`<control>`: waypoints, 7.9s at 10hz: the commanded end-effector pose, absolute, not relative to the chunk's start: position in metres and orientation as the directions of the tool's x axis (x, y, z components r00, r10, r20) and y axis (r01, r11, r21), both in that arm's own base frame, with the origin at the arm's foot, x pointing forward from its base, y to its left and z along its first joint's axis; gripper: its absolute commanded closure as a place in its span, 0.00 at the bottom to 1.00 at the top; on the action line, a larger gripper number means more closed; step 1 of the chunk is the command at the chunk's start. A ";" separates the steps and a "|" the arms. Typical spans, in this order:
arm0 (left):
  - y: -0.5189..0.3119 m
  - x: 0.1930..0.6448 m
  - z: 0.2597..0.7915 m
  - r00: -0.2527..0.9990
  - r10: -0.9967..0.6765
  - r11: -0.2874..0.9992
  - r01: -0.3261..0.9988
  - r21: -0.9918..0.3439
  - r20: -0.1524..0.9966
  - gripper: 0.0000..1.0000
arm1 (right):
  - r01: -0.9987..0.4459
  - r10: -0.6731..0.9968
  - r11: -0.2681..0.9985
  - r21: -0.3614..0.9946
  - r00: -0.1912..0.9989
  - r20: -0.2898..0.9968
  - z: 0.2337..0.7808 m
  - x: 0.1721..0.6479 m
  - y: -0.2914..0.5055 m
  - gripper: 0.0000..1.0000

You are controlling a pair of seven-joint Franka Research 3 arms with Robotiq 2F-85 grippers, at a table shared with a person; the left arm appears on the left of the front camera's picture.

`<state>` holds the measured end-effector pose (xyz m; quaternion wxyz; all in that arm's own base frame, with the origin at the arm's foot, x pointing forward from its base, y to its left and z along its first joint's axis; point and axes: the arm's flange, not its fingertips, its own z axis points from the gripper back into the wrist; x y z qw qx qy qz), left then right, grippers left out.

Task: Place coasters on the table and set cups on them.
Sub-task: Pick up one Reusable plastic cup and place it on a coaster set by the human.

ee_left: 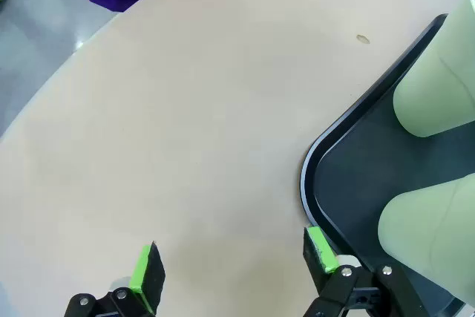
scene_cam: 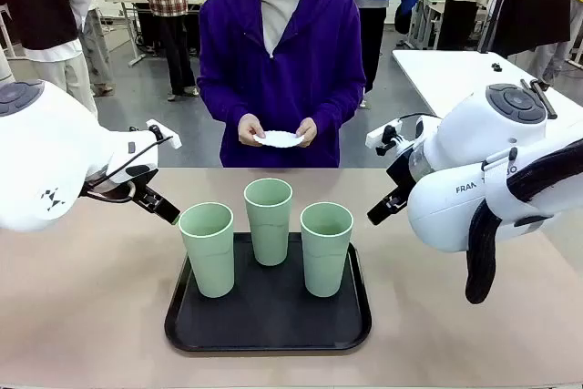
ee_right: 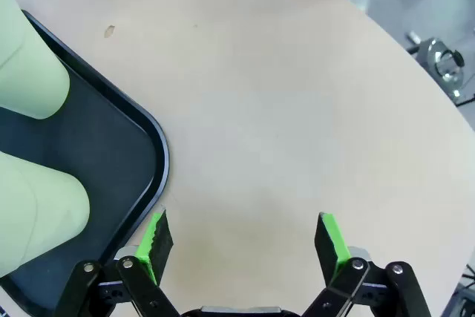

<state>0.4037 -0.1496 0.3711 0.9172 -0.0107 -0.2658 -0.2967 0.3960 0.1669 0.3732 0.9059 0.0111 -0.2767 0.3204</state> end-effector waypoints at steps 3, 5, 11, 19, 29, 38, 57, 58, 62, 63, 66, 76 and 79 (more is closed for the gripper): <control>-0.150 0.404 0.372 0.682 -0.538 0.824 0.550 0.139 0.495 0.00 | -0.587 0.574 0.794 -0.157 0.641 0.509 0.373 0.396 0.167 0.00; -0.150 0.404 0.372 0.682 -0.538 0.824 0.550 0.139 0.495 0.00 | -0.587 0.574 0.794 -0.157 0.641 0.509 0.373 0.396 0.167 0.00; -0.150 0.404 0.372 0.682 -0.538 0.824 0.550 0.139 0.495 0.00 | -0.587 0.574 0.794 -0.157 0.641 0.509 0.373 0.396 0.167 0.00; -0.119 0.343 0.438 0.658 -0.582 0.782 0.614 0.107 0.478 0.00 | -0.625 0.639 0.751 -0.214 0.605 0.476 0.468 0.328 0.175 0.00; -0.125 0.296 0.496 0.693 -0.656 0.732 0.681 0.025 0.300 0.00 | -0.602 0.652 0.759 -0.248 0.708 0.273 0.515 0.257 0.153 0.00; 0.078 0.334 0.425 0.949 -0.181 0.288 0.301 -0.909 0.257 0.00 | 0.116 -0.249 0.397 0.910 0.968 -0.015 0.435 0.271 -0.067 0.00; 0.147 0.320 0.406 0.983 0.012 0.311 0.169 -0.935 0.181 0.00 | 0.067 -0.239 0.364 0.929 0.971 0.024 0.430 0.273 -0.123 0.00; 0.147 0.320 0.406 0.983 0.012 0.311 0.169 -0.935 0.181 0.00 | 0.067 -0.239 0.364 0.929 0.971 0.024 0.430 0.273 -0.123 0.00; 0.147 0.320 0.406 0.983 0.012 0.311 0.169 -0.935 0.181 0.00 | 0.067 -0.239 0.364 0.929 0.971 0.024 0.430 0.273 -0.123 0.00; 0.147 0.320 0.406 0.983 0.012 0.311 0.169 -0.935 0.181 0.00 | 0.067 -0.239 0.364 0.929 0.971 0.024 0.430 0.273 -0.123 0.00; 0.147 0.320 0.406 0.983 0.012 0.311 0.169 -0.935 0.181 0.00 | 0.067 -0.239 0.364 0.929 0.971 0.024 0.430 0.273 -0.123 0.00; 0.147 0.320 0.406 0.983 0.012 0.311 0.169 -0.935 0.181 0.00 | 0.067 -0.239 0.364 0.929 0.971 0.024 0.430 0.273 -0.123 0.00; 0.147 0.320 0.406 0.983 0.012 0.311 0.169 -0.935 0.181 0.00 | 0.067 -0.239 0.364 0.929 0.971 0.024 0.430 0.273 -0.123 0.00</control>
